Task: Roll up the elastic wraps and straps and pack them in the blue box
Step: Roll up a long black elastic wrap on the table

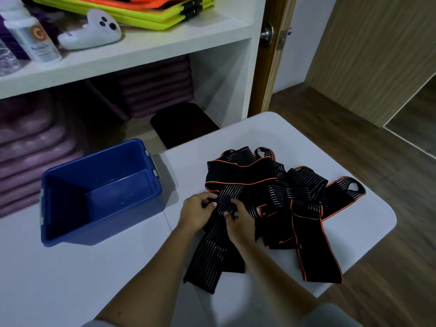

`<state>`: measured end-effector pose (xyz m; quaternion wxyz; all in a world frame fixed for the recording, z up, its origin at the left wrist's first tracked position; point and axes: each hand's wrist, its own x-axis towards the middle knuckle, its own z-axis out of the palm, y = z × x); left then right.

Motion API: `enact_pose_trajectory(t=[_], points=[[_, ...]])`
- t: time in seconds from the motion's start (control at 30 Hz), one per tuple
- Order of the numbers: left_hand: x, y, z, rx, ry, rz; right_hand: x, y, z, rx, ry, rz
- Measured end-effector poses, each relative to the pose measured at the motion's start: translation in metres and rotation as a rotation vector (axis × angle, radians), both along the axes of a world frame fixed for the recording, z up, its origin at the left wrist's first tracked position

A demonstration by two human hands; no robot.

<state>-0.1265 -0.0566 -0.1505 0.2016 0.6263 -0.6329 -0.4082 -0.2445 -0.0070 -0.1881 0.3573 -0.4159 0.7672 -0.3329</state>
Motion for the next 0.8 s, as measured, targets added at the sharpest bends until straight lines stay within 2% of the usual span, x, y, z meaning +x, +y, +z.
enact_pose_trajectory(t=[0.17,0.37,0.5,0.67,0.8], points=[[0.001,0.0,-0.002,0.021,0.015,-0.031,0.001,-0.002,0.003,-0.086,-0.023,-0.037],[0.008,0.016,0.023,0.032,0.246,-0.003,0.001,0.003,0.032,-0.305,-0.139,-0.042],[0.019,0.028,0.053,-0.003,0.353,0.013,0.001,0.009,0.067,-0.33,-0.262,0.041],[0.037,0.04,0.085,0.056,0.542,0.094,0.017,0.017,0.096,-0.363,-0.425,0.144],[0.049,0.046,0.094,-0.02,0.591,0.198,0.026,0.026,0.114,-0.35,-0.509,0.274]])
